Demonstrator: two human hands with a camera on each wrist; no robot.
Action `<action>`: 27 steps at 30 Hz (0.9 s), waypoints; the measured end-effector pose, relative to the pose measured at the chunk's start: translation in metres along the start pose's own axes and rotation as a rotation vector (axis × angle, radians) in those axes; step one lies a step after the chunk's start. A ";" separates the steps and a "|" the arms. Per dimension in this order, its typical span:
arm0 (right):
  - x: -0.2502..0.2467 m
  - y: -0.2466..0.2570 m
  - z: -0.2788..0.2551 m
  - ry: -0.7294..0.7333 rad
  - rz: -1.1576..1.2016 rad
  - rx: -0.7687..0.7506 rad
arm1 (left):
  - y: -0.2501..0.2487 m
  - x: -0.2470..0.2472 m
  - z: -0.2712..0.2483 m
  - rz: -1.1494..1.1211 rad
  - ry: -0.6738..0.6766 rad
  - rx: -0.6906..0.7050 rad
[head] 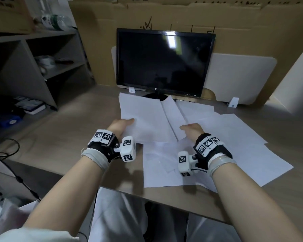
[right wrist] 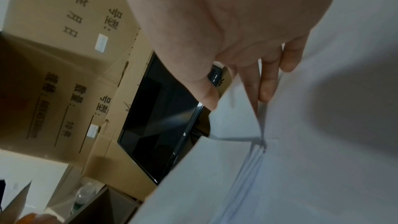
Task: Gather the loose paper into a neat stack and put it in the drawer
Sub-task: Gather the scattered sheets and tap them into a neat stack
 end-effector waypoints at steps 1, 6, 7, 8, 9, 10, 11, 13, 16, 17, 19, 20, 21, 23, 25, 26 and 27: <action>0.001 0.000 0.001 0.026 0.018 -0.001 | 0.000 -0.001 -0.001 -0.031 0.013 -0.021; 0.008 -0.002 -0.003 0.091 0.008 0.017 | 0.006 -0.008 -0.002 -0.079 0.067 -0.085; 0.009 -0.002 -0.003 0.086 0.050 0.045 | 0.006 -0.008 -0.005 -0.072 0.076 -0.096; 0.008 -0.003 -0.002 0.081 0.093 0.086 | 0.007 -0.009 -0.007 -0.069 0.073 -0.101; 0.008 -0.005 0.001 0.090 0.149 0.129 | 0.008 -0.011 -0.008 -0.077 0.075 -0.108; 0.008 -0.005 0.000 0.104 0.184 0.160 | 0.011 -0.013 -0.005 -0.092 0.076 -0.115; 0.009 -0.004 -0.002 0.114 0.217 0.171 | 0.013 -0.013 -0.003 -0.109 0.082 -0.126; 0.011 0.000 -0.010 0.115 0.237 0.153 | 0.013 -0.009 -0.005 -0.123 0.101 -0.138; 0.012 0.003 -0.016 0.115 0.233 0.126 | 0.013 0.000 -0.004 -0.082 0.122 -0.150; 0.012 0.004 -0.015 0.117 0.235 0.126 | 0.012 0.003 -0.004 -0.063 0.126 -0.160; 0.010 0.004 -0.016 0.116 0.239 0.129 | 0.013 0.008 -0.005 -0.057 0.131 -0.180; 0.009 0.003 -0.015 0.114 0.240 0.130 | 0.013 0.010 -0.004 -0.061 0.136 -0.192; 0.008 0.002 -0.014 0.117 0.243 0.124 | 0.014 0.012 -0.003 -0.054 0.141 -0.195; 0.008 0.002 -0.015 0.114 0.241 0.116 | 0.015 0.015 -0.003 -0.016 0.151 -0.188; 0.006 0.000 -0.014 0.078 0.265 0.106 | 0.014 0.014 -0.002 0.037 0.144 -0.173; 0.004 0.000 -0.014 0.052 0.280 0.100 | 0.013 0.013 -0.002 0.057 0.136 -0.161; 0.003 0.000 -0.010 0.025 0.292 0.088 | 0.012 0.011 -0.002 0.073 0.134 -0.148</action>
Point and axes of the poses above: each hand's wrist, its own z-axis towards the middle knuckle, its own x-axis out of the palm, y = z × x, the point moved 1 cm from there along z, towards the middle knuckle, and after that the axes turned 1 degree about y, right-handed, at the moved point
